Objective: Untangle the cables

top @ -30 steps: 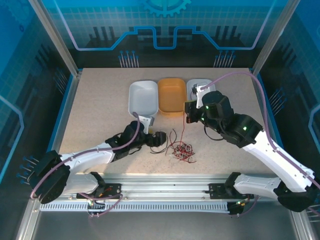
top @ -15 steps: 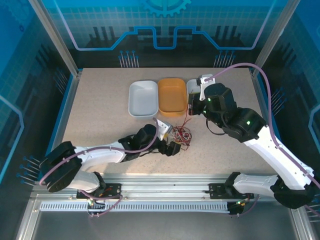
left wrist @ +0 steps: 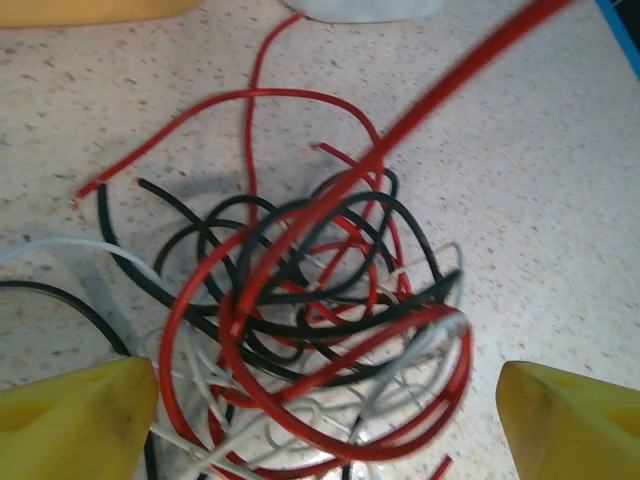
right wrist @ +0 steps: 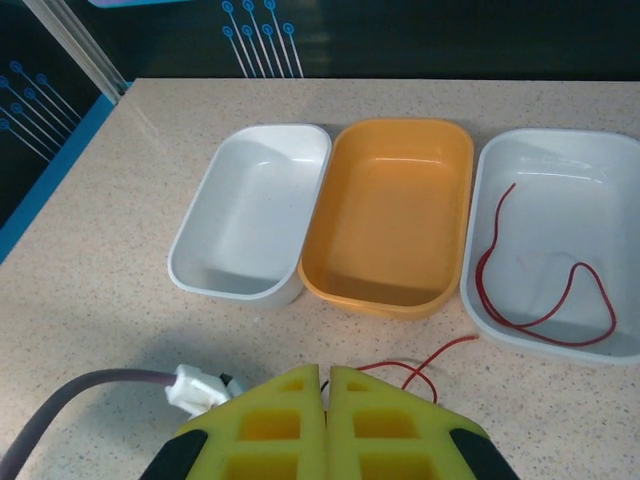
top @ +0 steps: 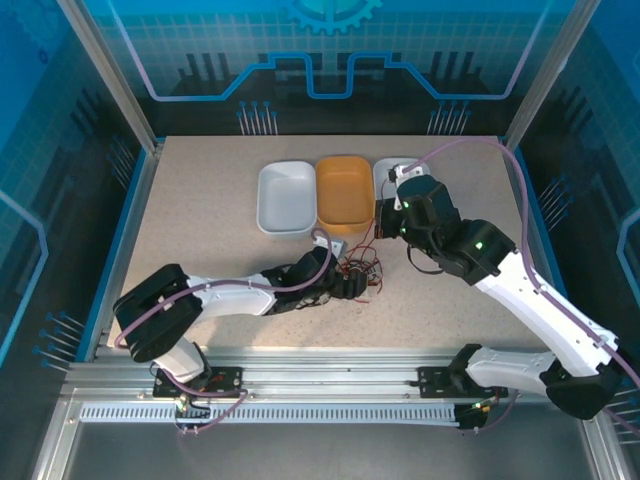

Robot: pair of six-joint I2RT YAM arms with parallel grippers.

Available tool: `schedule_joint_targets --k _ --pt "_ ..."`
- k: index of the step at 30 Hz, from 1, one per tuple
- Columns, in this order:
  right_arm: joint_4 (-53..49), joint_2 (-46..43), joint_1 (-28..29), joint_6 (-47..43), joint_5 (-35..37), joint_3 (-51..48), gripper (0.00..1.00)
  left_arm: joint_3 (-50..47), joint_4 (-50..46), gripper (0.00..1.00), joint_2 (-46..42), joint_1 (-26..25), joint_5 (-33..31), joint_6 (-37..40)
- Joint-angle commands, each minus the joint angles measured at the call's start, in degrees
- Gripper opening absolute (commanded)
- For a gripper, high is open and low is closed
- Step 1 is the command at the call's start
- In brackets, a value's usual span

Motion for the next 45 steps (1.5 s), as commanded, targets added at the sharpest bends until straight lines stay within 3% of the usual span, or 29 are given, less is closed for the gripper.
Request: schedule_joint_targets --k 1,5,9,16,18,33,45 --pt "1.6 -1.8 -1.3 0.5 -1.3 0.0 0.00 2.5 -4.3 0.81 1.1 -0.3 -4.2 -4.9" --pt "2.5 -2.3 -2.3 0.4 -3.3 0.2 0.00 3.5 -5.4 0.67 2.5 -0.2 -5.3 -6.7" --pt "2.8 -2.5 -3.0 -0.2 -4.5 1.1 0.00 5.3 -7.0 0.60 4.6 -0.3 -4.6 -7.1" --pt "0.2 -3.8 -4.7 -2.5 -3.2 4.5 0.00 6.3 -14.7 0.24 4.4 0.2 -9.1 -8.4" --pt "-0.9 -4.5 -5.1 -3.5 -1.5 5.5 0.00 4.9 -15.7 0.20 2.7 0.6 -10.9 -8.9" --pt "-5.2 -12.4 -7.6 -8.1 7.7 10.5 0.00 -6.7 -19.2 0.16 -11.2 8.0 -16.4 -10.5" --pt "-5.6 -11.1 -7.6 -16.5 12.2 24.8 0.00 -9.6 -17.9 0.22 -15.8 8.6 -14.7 -10.6"
